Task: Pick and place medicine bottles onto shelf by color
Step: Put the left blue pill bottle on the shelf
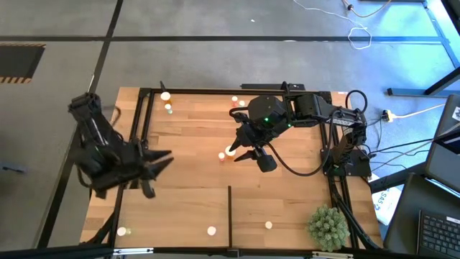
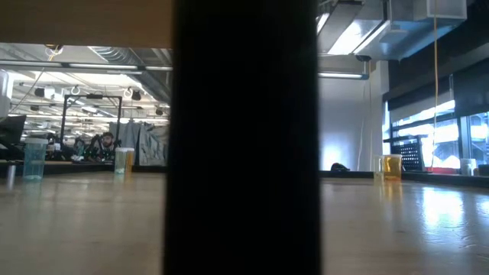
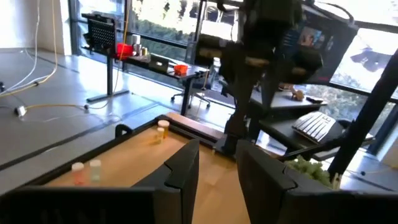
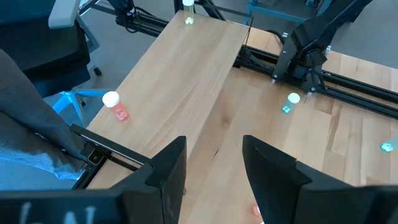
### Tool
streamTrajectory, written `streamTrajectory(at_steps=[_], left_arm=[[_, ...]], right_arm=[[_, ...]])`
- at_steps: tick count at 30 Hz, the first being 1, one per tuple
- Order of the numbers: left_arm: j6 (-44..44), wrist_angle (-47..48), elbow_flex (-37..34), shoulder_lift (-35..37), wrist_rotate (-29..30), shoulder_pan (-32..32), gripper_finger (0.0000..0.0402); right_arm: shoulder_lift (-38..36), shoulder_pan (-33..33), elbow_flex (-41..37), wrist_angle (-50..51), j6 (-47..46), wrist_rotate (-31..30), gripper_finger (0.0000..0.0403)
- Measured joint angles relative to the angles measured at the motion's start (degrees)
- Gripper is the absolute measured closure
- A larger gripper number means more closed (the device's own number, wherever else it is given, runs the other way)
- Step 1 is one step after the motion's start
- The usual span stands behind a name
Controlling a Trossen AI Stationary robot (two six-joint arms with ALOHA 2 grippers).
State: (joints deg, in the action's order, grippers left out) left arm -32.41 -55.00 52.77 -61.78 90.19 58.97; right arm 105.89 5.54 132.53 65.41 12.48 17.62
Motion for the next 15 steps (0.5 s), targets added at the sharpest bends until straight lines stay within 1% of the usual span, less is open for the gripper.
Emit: streamTrajectory(at_steps=[3, 5, 7, 9, 11, 13, 15], left_arm=[[-2.76, 0.13, 2.02, 0.79, -0.08, 0.36, 0.0301], [-2.82, 0.25, 3.15, 0.59, -0.24, -0.07, 0.0301], [-1.5, 1.24, 3.39, -0.25, -0.86, -1.25, 0.0301], [1.93, 3.04, 3.37, -1.84, -3.2, -3.31, 0.0301], [6.78, 5.66, 3.33, -3.35, -8.61, -5.61, 0.0301], [12.9, 9.79, 3.33, -4.28, -16.87, -7.95, 0.0301], [20.4, 16.39, 3.33, -4.99, -25.21, -10.78, 0.0301]], right_arm=[[0.0, -0.02, 0.0, 0.0, -0.01, -0.02, 0.0243], [0.0, -0.02, 0.0, 0.0, -0.01, -0.02, 0.0243], [-0.01, 0.0, 0.0, -0.01, 0.01, -0.02, 0.0243], [0.0, 0.0, 0.0, -0.23, 0.0, -0.02, 0.0243], [0.0, -0.02, 0.0, -0.86, -0.01, -0.02, 0.0243], [0.0, -0.02, 0.0, -1.79, -0.09, -0.02, 0.0243], [0.0, -0.02, 0.0, -2.93, -1.51, -0.02, 0.0243]])
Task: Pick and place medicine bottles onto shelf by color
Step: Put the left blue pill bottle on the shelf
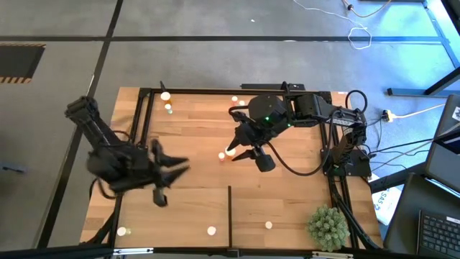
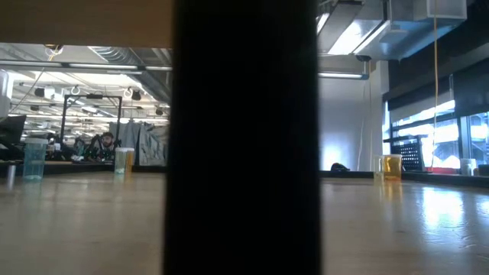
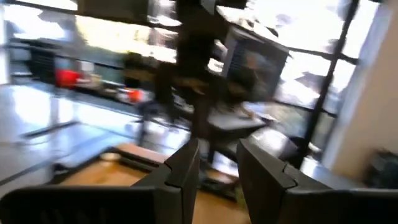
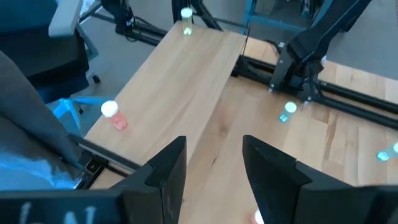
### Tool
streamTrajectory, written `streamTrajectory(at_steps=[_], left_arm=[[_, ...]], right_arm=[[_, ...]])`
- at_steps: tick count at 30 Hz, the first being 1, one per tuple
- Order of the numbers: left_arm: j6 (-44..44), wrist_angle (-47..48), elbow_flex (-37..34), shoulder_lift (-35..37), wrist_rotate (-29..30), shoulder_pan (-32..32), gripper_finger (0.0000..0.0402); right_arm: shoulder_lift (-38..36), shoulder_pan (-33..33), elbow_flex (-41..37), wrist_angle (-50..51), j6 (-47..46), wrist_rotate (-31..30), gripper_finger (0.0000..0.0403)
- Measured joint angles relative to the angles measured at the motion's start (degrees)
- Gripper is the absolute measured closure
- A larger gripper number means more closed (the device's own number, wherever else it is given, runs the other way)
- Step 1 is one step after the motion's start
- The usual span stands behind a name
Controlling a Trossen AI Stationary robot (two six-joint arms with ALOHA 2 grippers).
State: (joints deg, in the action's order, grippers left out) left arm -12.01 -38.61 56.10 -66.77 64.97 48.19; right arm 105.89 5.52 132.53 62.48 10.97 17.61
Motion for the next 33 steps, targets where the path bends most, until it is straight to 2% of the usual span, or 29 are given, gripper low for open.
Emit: streamTrajectory(at_steps=[5, 9, 11, 16, 21, 25, 29, 33], left_arm=[[21.11, 18.68, 0.0, -0.34, -15.5, -9.9, 0.0301], [29.31, 29.01, 0.39, 0.97, -28.33, -16.89, 0.0301], [31.53, 36.38, 1.92, 2.15, -32.81, -19.82, 0.0301], [34.38, 58.91, 8.98, 4.08, -36.02, -24.54, 0.0301], [36.7, 79.34, 18.06, 3.95, -36.2, -26.6, 0.0301], [44.63, 96.77, 24.06, 4.01, -36.23, -27.88, 0.0301], [56.9, 110.64, 25.57, 4.01, -36.52, -29.06, 0.0301], [70.22, 122.36, 25.53, 3.82, -42.09, -30.32, 0.0301]], right_arm=[[0.0, 0.01, 0.0, -3.95, -1.99, 0.02, 0.0243], [-0.58, 0.02, -0.02, -2.93, -1.76, 0.33, 0.0243], [-1.49, 0.32, -0.02, -2.79, -1.72, 0.33, 0.0243], [-4.75, 0.84, -0.01, 0.35, -1.78, -0.71, 0.0243], [-7.57, 1.53, 0.0, 7.87, -4.83, -9.21, 0.0243], [-8.48, 1.51, 0.0, 12.66, -9.84, -13.01, 0.0243], [-8.47, 1.53, 0.0, 17.2, -14.42, -17.53, 0.0243], [-8.22, 1.51, 0.0, 18.36, -16.51, -20.9, 0.0243]])
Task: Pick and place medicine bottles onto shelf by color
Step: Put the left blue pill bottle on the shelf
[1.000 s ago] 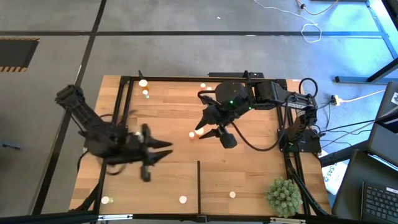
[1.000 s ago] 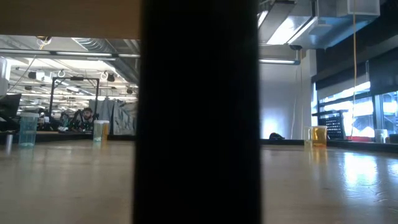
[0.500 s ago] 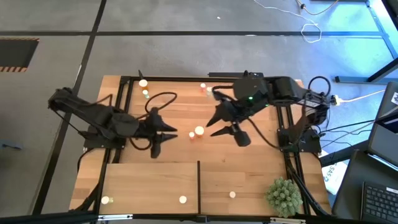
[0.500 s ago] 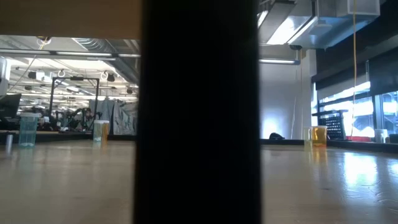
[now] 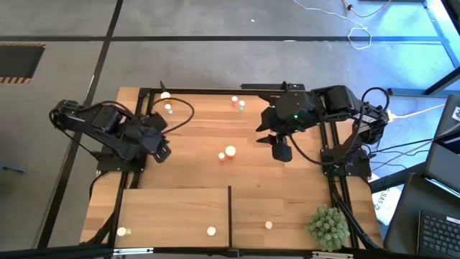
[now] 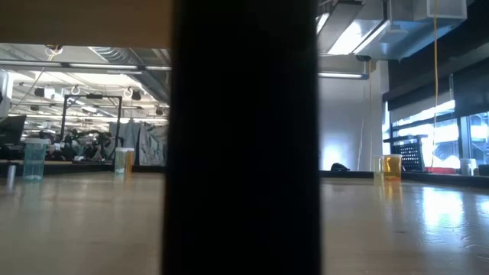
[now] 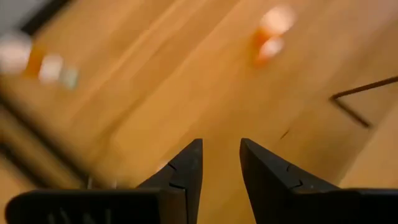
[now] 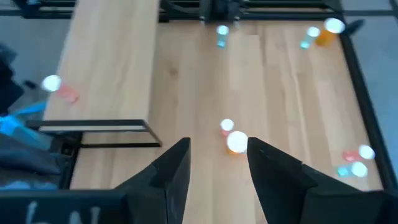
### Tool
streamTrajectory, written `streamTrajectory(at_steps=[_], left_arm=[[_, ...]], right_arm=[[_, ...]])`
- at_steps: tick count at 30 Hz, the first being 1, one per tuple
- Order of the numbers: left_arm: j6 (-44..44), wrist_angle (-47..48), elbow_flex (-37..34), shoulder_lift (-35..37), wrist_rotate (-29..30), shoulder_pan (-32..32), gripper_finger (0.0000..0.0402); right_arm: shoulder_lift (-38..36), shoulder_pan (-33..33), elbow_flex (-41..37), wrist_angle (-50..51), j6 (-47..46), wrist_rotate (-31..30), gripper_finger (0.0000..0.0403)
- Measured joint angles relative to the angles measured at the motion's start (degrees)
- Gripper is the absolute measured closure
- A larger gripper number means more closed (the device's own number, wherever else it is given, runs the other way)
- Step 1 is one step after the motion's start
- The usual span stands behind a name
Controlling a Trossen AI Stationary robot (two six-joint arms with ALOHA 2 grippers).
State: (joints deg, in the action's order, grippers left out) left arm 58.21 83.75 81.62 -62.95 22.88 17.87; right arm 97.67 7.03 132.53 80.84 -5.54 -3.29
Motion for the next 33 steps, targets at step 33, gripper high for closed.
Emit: streamTrajectory(at_steps=[33], left_arm=[[27.22, 4.81, -11.93, -2.34, -7.42, -3.89, 0.0301]], right_arm=[[-0.02, 0.02, 0.0, -2.43, 1.46, 3.32, 0.0243]])
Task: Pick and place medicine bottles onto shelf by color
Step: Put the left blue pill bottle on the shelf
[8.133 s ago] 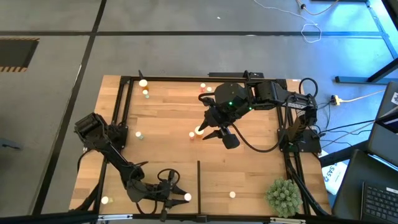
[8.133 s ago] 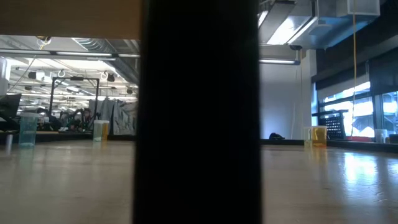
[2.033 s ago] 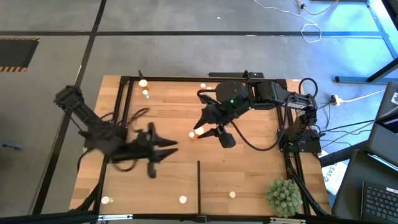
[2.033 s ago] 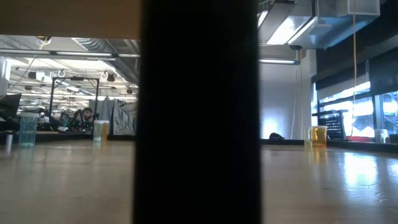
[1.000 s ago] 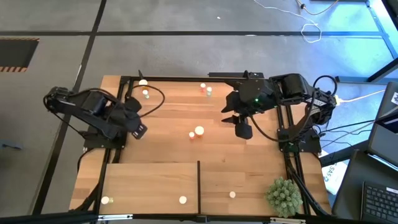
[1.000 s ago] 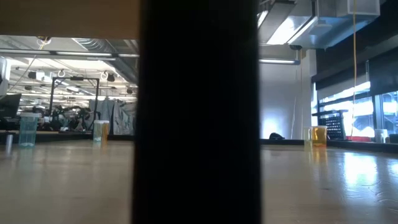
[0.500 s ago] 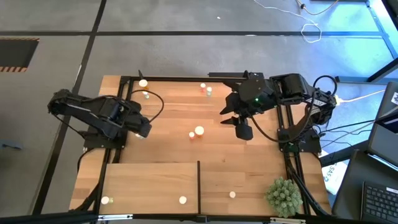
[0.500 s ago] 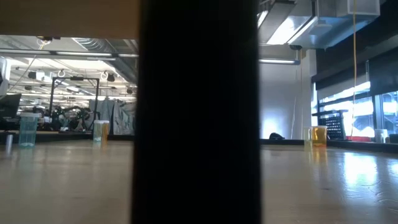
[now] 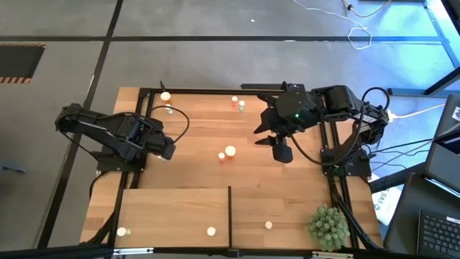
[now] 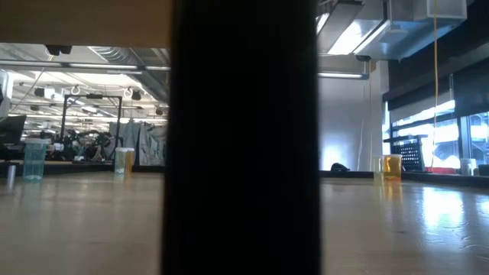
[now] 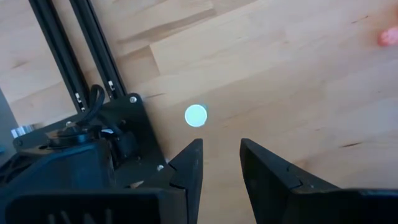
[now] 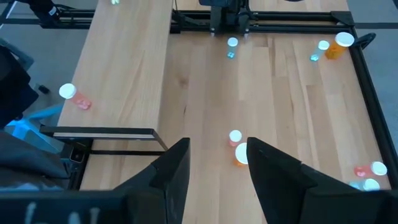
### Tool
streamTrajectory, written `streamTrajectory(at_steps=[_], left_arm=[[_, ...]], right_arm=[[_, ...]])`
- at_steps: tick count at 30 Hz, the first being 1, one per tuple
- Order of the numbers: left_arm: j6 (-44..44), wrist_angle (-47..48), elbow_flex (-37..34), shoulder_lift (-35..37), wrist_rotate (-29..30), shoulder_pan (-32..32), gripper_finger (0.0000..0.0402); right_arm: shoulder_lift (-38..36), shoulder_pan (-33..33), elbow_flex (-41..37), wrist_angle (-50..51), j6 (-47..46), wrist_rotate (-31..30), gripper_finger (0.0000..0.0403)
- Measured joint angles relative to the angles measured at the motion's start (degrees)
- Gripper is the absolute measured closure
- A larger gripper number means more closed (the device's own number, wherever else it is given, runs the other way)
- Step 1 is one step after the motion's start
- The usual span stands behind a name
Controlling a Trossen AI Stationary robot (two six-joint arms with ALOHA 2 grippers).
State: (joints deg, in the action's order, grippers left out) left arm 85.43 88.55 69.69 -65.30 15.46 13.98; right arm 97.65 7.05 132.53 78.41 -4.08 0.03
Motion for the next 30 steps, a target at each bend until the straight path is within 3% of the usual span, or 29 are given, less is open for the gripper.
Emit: streamTrajectory(at_steps=[18, 30], left_arm=[[-0.34, -2.5, 0.0, 0.0, -1.43, 0.02, 0.0294], [-3.47, -1.82, -1.31, 0.1, -2.82, 0.02, 0.0189]], right_arm=[[0.0, 0.0, 0.0, -0.58, 0.02, 0.0, 0.0243], [0.0, 0.0, 0.0, -1.11, 0.02, 0.01, 0.0243]])
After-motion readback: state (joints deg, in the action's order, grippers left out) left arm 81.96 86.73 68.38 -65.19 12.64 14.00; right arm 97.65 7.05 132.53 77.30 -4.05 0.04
